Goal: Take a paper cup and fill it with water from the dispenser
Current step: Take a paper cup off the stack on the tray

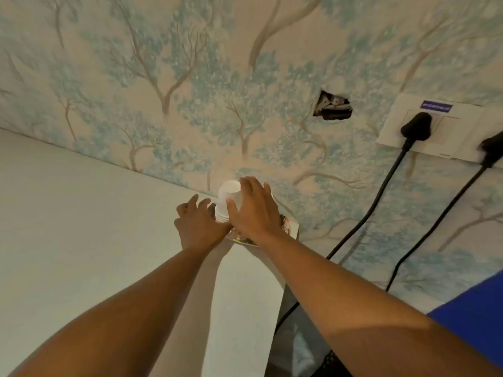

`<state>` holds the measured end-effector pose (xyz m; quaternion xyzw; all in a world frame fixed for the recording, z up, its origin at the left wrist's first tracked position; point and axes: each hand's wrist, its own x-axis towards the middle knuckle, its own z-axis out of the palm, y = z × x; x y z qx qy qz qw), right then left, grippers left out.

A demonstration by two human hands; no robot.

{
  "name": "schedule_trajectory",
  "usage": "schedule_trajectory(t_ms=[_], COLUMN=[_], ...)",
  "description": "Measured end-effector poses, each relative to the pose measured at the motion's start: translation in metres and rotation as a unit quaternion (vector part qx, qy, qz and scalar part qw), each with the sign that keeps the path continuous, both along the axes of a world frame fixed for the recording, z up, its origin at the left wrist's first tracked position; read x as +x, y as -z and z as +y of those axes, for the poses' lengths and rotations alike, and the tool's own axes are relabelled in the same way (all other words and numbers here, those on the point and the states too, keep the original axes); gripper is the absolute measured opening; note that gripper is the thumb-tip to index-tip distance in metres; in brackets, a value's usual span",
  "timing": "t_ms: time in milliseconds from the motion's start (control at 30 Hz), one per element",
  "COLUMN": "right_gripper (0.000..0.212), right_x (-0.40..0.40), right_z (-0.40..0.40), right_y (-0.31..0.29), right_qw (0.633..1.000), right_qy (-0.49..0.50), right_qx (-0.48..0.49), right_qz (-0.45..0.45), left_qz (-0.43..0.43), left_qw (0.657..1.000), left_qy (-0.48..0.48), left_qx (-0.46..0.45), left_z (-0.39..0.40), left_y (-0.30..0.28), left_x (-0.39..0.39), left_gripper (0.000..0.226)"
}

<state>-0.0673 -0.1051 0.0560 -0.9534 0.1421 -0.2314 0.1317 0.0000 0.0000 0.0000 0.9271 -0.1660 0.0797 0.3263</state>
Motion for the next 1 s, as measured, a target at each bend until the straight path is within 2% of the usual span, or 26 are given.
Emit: schedule_trajectory(t_ms=[167, 367, 500, 667, 1000], right_gripper=[0.059, 0.057, 0.054, 0.054, 0.055], right_x=[0.019, 0.037, 0.042, 0.045, 0.047], right_z=[-0.007, -0.009, -0.010, -0.013, -0.019], right_y=[-0.003, 0.002, 0.005, 0.005, -0.011], right_qw=[1.000, 1.000, 0.999, 0.997, 0.997], right_qy=[-0.009, -0.013, -0.015, -0.016, -0.024], right_qx=[0.003, -0.004, 0.023, 0.068, 0.069], right_qz=[0.004, 0.028, 0.022, 0.019, 0.007], left_qz=[0.007, -0.001, -0.014, -0.011, -0.005], left_qw=[0.999, 1.000, 1.000, 1.000, 1.000], left_qy=[0.021, 0.015, 0.017, 0.009, 0.012], left_qx=[0.029, 0.017, 0.009, 0.010, 0.028], left_z=[-0.009, -0.016, -0.019, -0.020, -0.019], left_y=[0.012, 0.027, 0.035, 0.039, 0.040], left_x=[0.018, 0.021, 0.024, 0.027, 0.027], left_gripper=[0.076, 0.071, 0.072, 0.085, 0.086])
